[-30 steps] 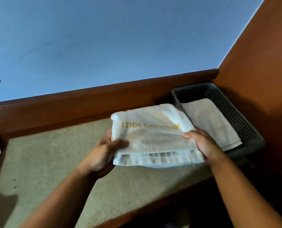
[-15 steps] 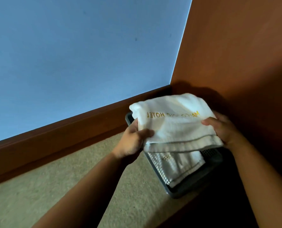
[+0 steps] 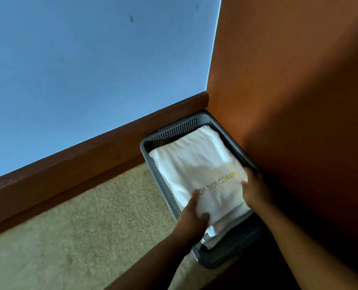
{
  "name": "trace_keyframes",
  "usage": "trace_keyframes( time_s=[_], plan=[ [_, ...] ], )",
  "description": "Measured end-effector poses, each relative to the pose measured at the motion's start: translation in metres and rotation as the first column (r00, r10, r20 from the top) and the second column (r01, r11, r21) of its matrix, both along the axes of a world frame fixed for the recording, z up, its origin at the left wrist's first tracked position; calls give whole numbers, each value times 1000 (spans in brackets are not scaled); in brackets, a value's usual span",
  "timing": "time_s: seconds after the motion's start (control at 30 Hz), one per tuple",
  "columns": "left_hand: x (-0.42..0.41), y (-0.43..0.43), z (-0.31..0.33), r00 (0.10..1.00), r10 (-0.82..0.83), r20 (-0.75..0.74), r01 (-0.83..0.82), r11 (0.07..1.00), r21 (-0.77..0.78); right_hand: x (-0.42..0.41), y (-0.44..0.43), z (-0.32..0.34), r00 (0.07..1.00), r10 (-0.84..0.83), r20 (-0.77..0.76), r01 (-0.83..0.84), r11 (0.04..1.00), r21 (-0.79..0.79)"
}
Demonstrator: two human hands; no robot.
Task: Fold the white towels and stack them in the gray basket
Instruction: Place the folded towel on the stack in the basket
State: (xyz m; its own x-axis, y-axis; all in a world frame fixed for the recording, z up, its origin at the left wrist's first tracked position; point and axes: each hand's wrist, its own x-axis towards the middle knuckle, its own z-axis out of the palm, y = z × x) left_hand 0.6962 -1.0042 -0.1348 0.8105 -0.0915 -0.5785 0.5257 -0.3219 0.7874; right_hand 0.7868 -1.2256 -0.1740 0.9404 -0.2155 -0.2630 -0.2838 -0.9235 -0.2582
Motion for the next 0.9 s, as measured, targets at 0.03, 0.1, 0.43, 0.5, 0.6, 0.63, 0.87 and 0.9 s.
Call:
trace_keyframes(
  time_s=[0.03, 0.1, 0.43, 0.5, 0.6, 0.63, 0.87, 0.9],
  plan=[
    [1, -1, 0, 998, -22, -60, 21, 1000, -12, -1, -2, -1, 1000, 19, 22, -18, 998, -64],
    [3, -1, -2, 987, -71, -142, 69, 997, -21, -3, -4, 1, 999, 35, 36, -29, 988, -155],
    [28, 0, 9, 799, -583, 145, 405, 701, 586, -40, 25, -1, 976, 182, -118, -210, 926, -313],
    [23, 2, 1, 608, -793, 45, 540, 454, 709, -43, 26, 0, 969, 115, -218, -184, 926, -329],
    [4, 13, -20, 466, -881, -82, 608, 251, 753, -50, 30, 3, 968, 62, -242, -138, 941, -309],
    [-2, 17, -24, 447, -891, -81, 603, 234, 762, -54, 31, 4, 965, 43, -258, -121, 948, -295],
    [-26, 50, -4, 461, -877, 136, 523, 393, 756, -74, 41, 36, 961, -30, -274, -38, 970, -239],
    [-35, 63, -2, 491, -843, 220, 487, 475, 732, -81, 47, 42, 973, -28, -229, -26, 973, -228]
  ],
)
